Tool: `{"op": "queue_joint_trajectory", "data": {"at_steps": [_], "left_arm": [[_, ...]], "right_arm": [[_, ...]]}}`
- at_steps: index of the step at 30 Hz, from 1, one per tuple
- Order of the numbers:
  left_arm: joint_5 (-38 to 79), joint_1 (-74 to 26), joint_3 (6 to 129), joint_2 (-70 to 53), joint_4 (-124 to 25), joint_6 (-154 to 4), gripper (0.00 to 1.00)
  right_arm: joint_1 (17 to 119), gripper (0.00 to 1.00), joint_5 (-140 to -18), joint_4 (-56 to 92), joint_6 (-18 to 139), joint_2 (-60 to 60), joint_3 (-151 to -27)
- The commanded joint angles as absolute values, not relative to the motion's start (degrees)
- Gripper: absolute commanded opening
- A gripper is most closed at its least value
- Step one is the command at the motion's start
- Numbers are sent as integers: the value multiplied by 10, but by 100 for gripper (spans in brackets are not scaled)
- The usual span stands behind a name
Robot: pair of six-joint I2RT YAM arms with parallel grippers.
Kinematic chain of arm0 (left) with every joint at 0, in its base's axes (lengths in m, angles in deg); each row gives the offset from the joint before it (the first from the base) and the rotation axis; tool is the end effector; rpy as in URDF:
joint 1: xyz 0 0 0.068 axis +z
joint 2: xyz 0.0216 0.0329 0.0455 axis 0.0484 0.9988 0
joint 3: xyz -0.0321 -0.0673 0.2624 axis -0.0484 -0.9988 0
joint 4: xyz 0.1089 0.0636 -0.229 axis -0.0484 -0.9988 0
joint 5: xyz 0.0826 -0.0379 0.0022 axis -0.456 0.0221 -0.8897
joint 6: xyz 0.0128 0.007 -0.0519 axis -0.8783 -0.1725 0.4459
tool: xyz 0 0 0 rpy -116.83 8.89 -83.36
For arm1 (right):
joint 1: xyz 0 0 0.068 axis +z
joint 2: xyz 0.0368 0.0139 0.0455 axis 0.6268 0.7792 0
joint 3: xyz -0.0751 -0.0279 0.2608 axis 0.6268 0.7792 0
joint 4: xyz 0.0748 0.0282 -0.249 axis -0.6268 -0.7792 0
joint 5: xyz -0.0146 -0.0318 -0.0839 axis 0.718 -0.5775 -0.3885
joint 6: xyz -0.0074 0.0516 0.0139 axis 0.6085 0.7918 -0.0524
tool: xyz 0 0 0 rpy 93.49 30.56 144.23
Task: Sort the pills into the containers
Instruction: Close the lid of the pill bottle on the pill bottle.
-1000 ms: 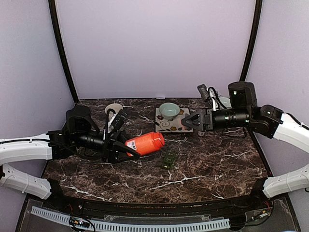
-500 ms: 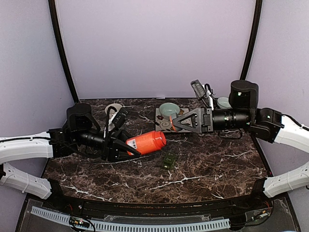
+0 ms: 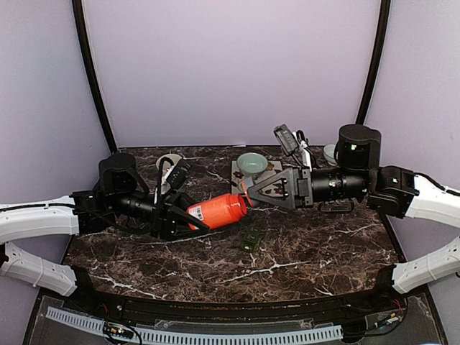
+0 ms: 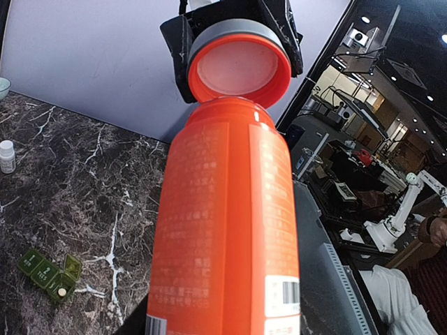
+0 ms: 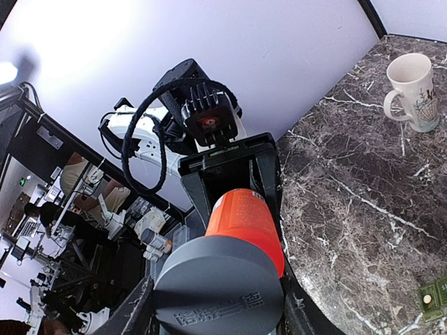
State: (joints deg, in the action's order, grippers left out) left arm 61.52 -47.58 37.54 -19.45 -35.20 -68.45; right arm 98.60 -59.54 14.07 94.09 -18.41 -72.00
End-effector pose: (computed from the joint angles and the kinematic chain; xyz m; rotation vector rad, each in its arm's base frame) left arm 0.1401 -0.2111 0.3061 1.1917 1.4814 -1.5604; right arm 0.1127 0.2259 0.3749 -0.7389 1.8857 1.6219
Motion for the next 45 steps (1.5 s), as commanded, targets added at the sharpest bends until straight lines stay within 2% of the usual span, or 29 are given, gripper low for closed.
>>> {"op": "queue_joint_trajectory", "data": {"at_steps": [1,32,45], "left_arm": [[632,-471,398,-205,-318,-678,0],[640,-468,404,-198,-307,-668,0],[649,-468,405,-193,-285,-653,0]], "right_arm": [[999,36,-599,176,947,-182,-710],[1027,36,-632,174,942,-156,-716],[1081,35,-717,129,898,-117,-752]]}}
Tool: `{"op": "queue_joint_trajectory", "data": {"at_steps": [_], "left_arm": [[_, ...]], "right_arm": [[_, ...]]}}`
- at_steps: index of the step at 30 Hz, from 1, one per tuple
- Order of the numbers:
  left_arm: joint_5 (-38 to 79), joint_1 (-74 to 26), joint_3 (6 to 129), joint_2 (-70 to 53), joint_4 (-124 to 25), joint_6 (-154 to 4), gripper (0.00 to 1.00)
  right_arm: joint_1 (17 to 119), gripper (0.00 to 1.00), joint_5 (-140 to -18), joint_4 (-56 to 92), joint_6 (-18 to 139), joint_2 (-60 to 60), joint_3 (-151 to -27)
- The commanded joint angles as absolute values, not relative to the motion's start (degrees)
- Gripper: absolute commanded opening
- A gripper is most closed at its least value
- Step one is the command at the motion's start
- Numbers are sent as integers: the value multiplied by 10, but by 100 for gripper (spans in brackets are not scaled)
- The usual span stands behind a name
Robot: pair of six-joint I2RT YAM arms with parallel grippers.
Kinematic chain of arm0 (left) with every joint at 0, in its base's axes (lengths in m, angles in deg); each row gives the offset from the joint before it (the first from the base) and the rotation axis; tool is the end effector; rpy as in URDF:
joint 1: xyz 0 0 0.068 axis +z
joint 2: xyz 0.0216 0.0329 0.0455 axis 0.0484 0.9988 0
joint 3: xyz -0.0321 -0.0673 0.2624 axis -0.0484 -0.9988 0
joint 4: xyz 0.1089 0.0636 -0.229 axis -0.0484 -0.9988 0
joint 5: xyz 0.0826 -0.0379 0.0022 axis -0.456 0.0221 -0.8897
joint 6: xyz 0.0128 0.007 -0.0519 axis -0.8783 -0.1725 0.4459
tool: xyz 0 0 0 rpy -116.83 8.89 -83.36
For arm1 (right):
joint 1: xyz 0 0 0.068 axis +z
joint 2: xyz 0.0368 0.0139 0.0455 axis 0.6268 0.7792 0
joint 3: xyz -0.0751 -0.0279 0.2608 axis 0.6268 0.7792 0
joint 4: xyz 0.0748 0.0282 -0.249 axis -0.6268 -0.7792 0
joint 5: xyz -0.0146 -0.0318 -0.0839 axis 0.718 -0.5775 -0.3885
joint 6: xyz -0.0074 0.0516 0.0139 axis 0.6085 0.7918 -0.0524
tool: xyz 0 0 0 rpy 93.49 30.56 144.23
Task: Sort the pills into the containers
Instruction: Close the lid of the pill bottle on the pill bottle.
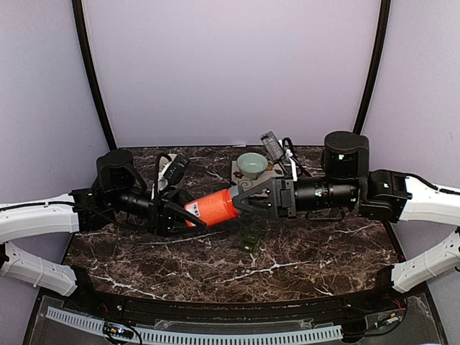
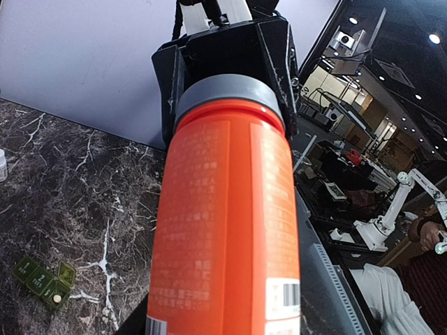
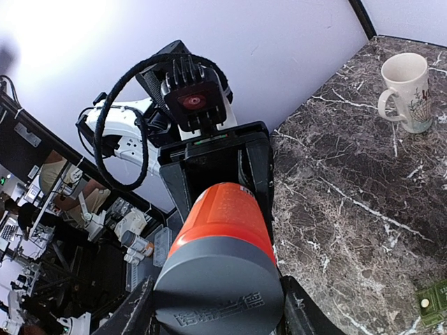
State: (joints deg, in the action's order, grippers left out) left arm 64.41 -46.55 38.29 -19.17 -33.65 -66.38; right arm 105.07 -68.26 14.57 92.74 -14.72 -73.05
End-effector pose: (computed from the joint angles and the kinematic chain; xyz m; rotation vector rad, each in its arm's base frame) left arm 0.1432 -0.2096 0.3122 1.1968 1.4579 -1.6063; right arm 0.0985 0.2520 0.3665 -0.7416 1.9109 1.5441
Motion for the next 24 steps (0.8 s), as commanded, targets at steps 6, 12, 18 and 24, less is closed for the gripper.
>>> {"op": "queue_joint_trajectory", "data": {"at_steps": [6,12,18,24], "left_arm": [[659,-468,407,-189,-273,-644,0],[655,-468,411,-196,-287,-654,0],[642,-468,422,-200,-321,-683,0],[647,-468,434,-198,-348,-701,0]], "right_arm": [[1101,36,-737,130,877,-95,-756],[1102,35,-739,119,874,-93,-758],[1102,35,-733,91,876,-85,-769],[1101,35,-737,44,856,-83,-791]]}}
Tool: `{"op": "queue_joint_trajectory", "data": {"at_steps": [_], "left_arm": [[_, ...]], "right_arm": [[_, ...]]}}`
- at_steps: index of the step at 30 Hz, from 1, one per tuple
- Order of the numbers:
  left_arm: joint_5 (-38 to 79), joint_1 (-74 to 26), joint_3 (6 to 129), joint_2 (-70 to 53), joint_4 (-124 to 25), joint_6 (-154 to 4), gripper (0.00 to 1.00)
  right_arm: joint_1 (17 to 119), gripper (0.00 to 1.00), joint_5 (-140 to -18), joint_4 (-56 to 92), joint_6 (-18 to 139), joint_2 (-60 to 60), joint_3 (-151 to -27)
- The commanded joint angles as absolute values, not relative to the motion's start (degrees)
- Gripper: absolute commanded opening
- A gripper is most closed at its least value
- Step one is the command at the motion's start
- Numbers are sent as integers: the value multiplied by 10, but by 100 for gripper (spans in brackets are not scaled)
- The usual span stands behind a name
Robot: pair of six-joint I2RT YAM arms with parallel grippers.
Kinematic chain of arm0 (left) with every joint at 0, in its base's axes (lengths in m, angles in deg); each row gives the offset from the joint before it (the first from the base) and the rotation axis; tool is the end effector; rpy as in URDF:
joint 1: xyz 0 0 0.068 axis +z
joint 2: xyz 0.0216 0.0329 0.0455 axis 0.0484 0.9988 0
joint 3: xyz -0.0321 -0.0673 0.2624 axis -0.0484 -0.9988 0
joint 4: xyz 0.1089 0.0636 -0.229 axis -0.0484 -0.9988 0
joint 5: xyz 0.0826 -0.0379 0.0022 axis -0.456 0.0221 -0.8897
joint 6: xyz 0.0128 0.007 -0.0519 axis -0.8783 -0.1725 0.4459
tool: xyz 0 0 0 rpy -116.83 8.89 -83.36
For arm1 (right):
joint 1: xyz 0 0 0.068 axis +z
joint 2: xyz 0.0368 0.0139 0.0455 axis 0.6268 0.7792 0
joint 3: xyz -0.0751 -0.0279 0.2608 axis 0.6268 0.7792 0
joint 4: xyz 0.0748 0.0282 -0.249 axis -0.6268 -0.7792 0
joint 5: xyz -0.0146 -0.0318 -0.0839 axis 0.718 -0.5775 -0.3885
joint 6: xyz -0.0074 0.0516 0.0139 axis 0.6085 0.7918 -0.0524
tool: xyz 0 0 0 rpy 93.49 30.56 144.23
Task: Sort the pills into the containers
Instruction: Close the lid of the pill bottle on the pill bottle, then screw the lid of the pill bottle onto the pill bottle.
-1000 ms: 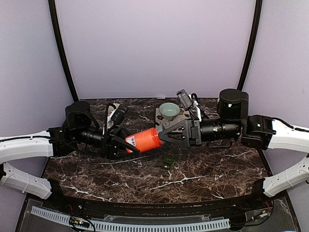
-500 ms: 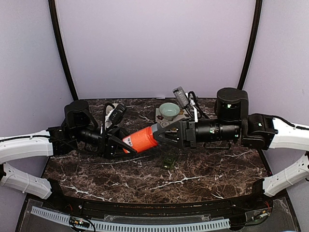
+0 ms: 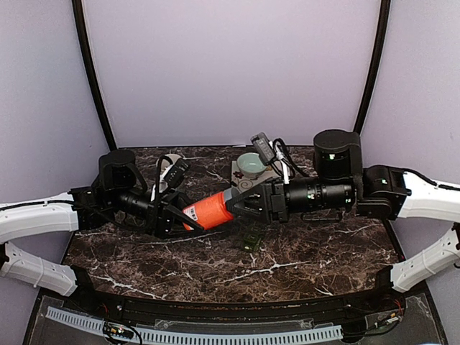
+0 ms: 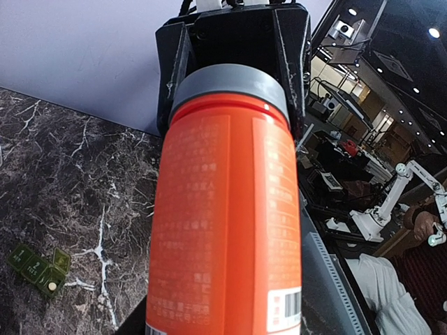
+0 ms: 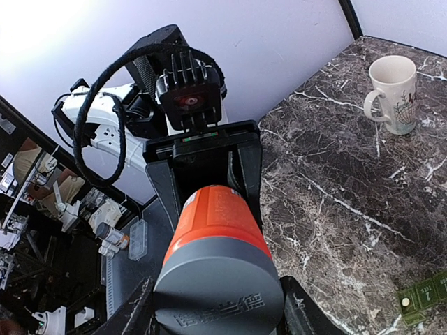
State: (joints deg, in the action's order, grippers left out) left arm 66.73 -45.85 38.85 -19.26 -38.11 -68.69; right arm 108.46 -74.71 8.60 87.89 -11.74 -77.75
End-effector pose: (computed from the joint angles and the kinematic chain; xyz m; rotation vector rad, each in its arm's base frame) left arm 0.1439 -0.2071 0.3086 1.2419 1.4886 -1.6105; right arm 0.0908 0.2663 0.3711 -0.7919 1.9337 1.3998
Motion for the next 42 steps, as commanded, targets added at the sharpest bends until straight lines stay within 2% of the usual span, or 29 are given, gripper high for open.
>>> {"op": "queue_joint_trajectory", "data": {"at_steps": [1,22,42], "left_arm": [[646,-468,435,-199,-350,-703,0],[554,-468,430,-246,-359,-761,0],[368,-475,420,-311,-367,-873,0]], "right_arm": [[1101,35,-734,38,854,-81,-799],[1070,31,-684,36,943,-62,-811],[1040,28,-640,32,1043,-24,-816]]}}
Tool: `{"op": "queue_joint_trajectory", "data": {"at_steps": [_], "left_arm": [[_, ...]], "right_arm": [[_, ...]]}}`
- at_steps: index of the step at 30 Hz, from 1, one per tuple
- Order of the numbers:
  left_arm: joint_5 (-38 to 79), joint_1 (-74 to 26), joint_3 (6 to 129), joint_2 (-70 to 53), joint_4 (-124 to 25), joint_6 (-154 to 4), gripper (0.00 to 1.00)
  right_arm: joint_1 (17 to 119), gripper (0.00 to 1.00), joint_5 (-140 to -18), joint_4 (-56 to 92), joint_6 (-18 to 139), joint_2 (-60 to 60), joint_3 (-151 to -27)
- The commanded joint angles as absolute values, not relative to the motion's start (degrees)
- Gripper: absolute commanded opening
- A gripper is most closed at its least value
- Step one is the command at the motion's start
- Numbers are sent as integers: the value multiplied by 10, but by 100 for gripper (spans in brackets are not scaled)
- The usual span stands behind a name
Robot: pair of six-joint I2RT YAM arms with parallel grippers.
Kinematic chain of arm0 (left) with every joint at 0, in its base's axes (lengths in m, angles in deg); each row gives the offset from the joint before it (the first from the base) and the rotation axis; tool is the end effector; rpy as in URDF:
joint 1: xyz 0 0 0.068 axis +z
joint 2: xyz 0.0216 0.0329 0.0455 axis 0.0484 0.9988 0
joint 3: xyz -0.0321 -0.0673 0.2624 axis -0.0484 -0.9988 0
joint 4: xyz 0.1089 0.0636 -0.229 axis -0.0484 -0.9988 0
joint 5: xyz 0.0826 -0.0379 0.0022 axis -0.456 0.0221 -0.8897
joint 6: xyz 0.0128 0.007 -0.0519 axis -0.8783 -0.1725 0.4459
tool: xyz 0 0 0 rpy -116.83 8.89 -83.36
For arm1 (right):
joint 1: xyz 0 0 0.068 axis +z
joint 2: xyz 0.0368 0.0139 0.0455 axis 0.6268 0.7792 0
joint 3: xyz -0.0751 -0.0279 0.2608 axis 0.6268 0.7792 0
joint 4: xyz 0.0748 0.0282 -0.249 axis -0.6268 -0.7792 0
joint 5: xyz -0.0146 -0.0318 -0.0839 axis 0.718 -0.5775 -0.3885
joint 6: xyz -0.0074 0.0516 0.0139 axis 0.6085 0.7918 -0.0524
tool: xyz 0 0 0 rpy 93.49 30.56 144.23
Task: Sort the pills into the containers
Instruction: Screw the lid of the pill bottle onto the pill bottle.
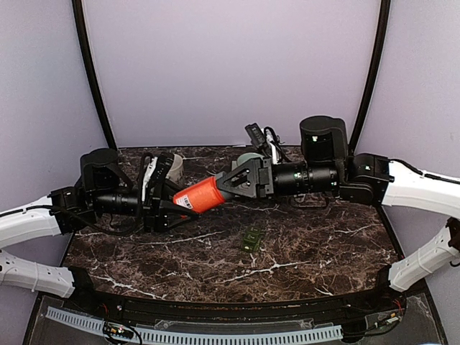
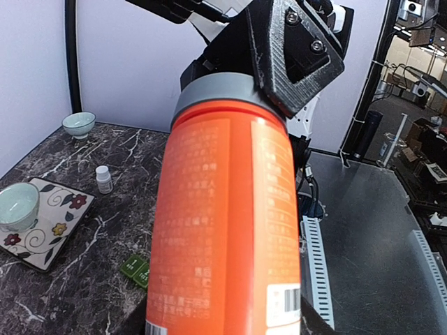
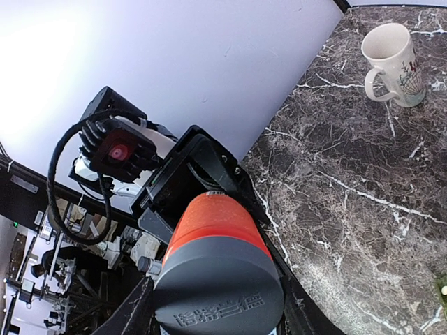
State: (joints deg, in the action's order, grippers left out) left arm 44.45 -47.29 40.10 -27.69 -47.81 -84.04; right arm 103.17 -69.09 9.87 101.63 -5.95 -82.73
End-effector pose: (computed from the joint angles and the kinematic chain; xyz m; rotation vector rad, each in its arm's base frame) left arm 0.1318 -0.1868 0.3307 1.1197 1.4285 -1.1381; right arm 0.1229 0.2811 0.3768 -0.5575 2.0821 1.5667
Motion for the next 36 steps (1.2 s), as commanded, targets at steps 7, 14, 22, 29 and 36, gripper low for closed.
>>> {"op": "queue_joint_trajectory", "data": {"at_steps": [7,14,22,29,36], "left_arm": [[299,-486,418,-319,-352,-916,0],[215,-522,415,-318,-327,-979,0],[99,-584,405,-305,-272,-1074,0],[-11,-629,381,-302,-174,-1156,0],[-108,-691,357,-272,-41,-1287,0]], "right_arm": [[1035,27,-620,43,1093,-4,-825],[1031,24,-615,33,1124,16,-845],[1023,23,-615,0,1139,39,-879],[1020,21,-615,-29,1146,58,-909],[1016,19,-615,-53,1148,80,-941]]}}
